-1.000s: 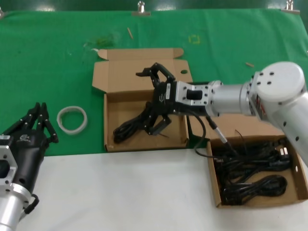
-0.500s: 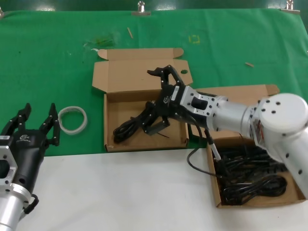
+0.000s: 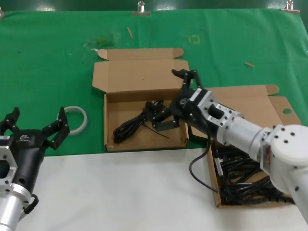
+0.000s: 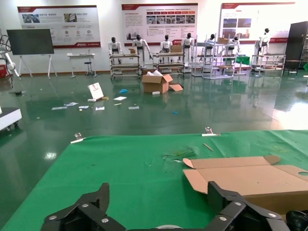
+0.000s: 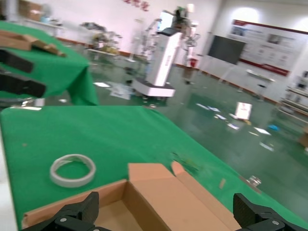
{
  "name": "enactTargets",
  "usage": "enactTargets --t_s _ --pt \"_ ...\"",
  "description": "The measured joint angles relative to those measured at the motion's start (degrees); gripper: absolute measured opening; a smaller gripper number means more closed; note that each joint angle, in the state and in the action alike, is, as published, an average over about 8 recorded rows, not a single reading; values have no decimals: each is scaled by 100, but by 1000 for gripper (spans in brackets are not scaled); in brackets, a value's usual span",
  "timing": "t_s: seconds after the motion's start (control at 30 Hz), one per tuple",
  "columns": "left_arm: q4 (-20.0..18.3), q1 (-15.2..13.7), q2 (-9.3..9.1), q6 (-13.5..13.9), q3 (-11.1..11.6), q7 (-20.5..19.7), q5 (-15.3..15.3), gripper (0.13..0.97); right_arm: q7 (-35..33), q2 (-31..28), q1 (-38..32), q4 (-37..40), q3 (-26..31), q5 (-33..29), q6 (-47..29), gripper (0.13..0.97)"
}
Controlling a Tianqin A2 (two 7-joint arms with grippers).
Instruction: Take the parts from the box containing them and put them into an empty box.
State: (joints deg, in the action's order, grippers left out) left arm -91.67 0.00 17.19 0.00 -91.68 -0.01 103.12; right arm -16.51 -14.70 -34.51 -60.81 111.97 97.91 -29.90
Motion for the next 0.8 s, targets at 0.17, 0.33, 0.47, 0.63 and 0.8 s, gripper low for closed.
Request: enactTargets --t_s 0.17,0.33,0.47,0.63,0.8 --pt "0 0 0 0 0 0 1 668 188 -28 392 -350 -230 59 339 966" --pt "0 0 0 0 0 0 0 775 375 -57 784 -701 -461 119 679 966" --pt "0 0 0 0 0 1 0 832 526 -79 1100 -984 -647 166 953 966" --pt "0 0 0 0 0 1 1 898 712 -107 1489 -1331 -875 225 1290 966" --pt "0 0 0 0 0 1 1 935 902 -136 1887 -1687 -1110 285 1634 966"
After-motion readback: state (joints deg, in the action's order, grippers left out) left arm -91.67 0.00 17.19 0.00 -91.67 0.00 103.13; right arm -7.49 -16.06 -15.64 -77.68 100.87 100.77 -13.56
